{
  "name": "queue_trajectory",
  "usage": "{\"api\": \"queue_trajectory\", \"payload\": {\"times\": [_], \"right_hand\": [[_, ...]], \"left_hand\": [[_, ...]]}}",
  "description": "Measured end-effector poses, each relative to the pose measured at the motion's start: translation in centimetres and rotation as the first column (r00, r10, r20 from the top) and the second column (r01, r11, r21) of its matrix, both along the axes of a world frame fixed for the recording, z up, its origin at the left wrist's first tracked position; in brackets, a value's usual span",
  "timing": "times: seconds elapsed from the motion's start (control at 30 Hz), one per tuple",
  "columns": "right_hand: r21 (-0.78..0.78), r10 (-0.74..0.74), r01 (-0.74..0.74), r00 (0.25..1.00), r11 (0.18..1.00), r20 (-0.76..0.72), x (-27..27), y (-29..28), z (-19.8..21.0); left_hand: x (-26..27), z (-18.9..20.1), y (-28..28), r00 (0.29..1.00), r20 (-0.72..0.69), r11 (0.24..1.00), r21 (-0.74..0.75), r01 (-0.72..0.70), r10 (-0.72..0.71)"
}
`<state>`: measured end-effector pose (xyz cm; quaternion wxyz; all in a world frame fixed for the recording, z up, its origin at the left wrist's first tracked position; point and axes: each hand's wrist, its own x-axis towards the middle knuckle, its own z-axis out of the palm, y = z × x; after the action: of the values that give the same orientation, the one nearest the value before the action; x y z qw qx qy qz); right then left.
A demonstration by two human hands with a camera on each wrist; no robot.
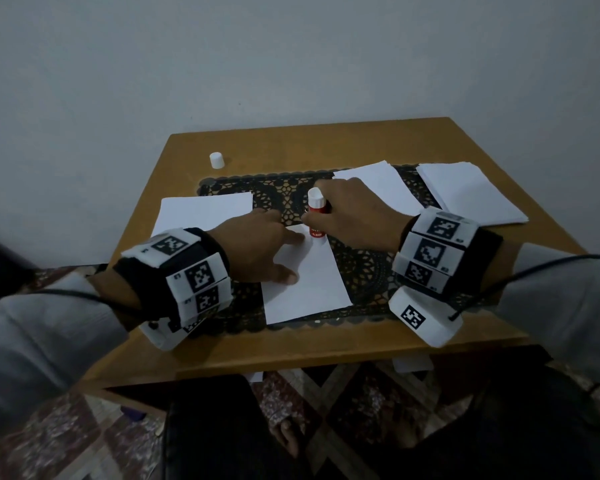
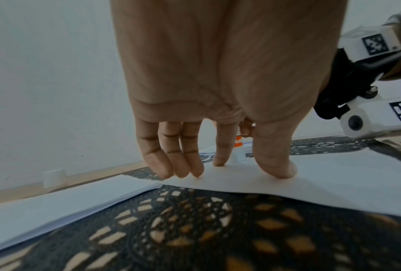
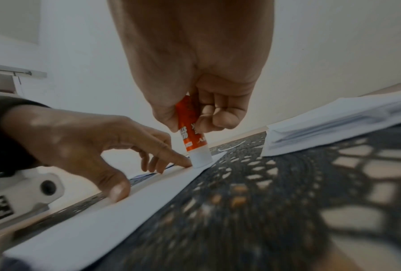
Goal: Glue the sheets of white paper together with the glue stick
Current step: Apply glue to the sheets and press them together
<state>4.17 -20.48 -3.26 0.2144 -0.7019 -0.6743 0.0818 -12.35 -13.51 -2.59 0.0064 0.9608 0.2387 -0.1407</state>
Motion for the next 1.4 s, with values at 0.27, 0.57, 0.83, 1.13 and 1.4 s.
{"api": "queue_trajectory", "payload": {"times": [0.27, 0.57, 0.83, 1.13, 1.4], "right_hand": [[-0.021, 0.044, -0.047, 0.993, 0.999, -0.11, -1.4, -4.7, 0.2], [0.026, 0.095, -0.092, 0.967, 0.995, -0.235, -1.8, -8.9, -0.5], [-0.105, -0.055, 0.001, 0.856, 0.994, -0.514, 0.9, -9.1, 2.0], [-0.058, -0.107, 0.09, 0.864, 0.994, -0.492, 3.6, -8.5, 3.1], [0.011, -0.127, 0.137, 0.94, 0.99, -0.317, 2.8, -5.8, 1.8]], "left_hand": [[0.1, -0.2, 0.1, 1.0, 0.017, 1.0, 0.001, -0.008, 0.008], [1.0, 0.1, 0.6, 0.998, -0.022, 0.993, -0.103, -0.063, 0.061], [1.9, 0.6, 1.9, 0.973, -0.011, 0.947, -0.229, -0.226, 0.229], [0.2, 2.7, 2.0, 0.953, 0.273, 0.902, -0.431, -0.003, 0.133], [-1.6, 1.9, 0.3, 0.893, 0.252, 0.906, -0.306, -0.293, 0.374]]}}
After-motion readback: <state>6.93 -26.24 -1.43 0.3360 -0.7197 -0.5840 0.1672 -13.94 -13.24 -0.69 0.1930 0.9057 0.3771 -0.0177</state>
